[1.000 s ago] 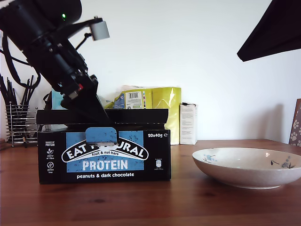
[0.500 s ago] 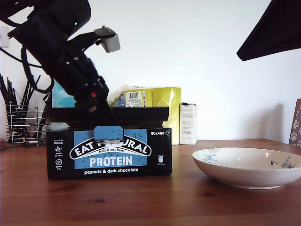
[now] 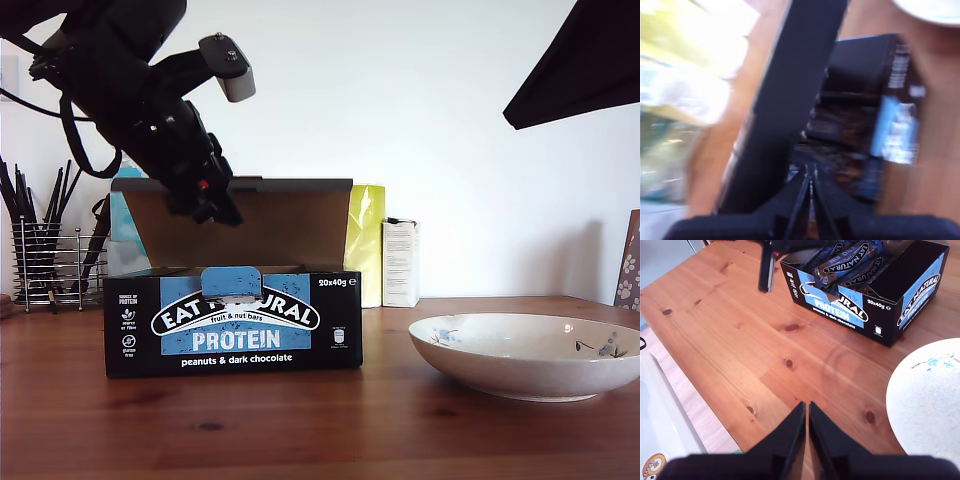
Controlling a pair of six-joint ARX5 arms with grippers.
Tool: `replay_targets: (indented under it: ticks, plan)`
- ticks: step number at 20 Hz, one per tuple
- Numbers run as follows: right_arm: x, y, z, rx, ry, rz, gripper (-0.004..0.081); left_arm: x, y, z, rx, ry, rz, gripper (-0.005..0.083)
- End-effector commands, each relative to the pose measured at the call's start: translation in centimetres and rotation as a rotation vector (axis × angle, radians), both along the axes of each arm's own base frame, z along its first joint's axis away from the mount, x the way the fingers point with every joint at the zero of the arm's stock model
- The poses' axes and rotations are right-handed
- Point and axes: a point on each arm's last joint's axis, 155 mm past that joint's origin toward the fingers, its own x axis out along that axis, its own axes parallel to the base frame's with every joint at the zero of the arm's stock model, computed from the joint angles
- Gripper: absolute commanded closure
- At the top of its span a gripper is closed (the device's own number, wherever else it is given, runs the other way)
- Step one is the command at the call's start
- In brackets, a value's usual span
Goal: Open the carton box of snackbars
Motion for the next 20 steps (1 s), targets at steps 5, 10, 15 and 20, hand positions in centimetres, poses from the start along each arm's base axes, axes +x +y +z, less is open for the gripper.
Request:
replay_targets:
  ticks: [5,10,15,20]
  plan:
    - [0.3,0.3,1.1,0.018,-0.033,0.006,0.0783,2.6,1.2,3.0,-0.072,-0.122,0.049,0.0795]
    - [0.8,0.6,2.2,0.051,-0.051,-0.006,0.0783,5.1,3.0,6.6,-0.242,-0.22,0.081,0.0795]
    - [1.2,0.8,2.5,0.071,-0.046,-0.019,0.0783,7.4,4.0,5.1,-0.266,-0.251,0.085,0.0795]
    - [1.3,1.0,2.7,0.105,-0.01,-0.042,0.0783,10.4,4.0,3.7,-0.273,-0.278,0.1,0.0795]
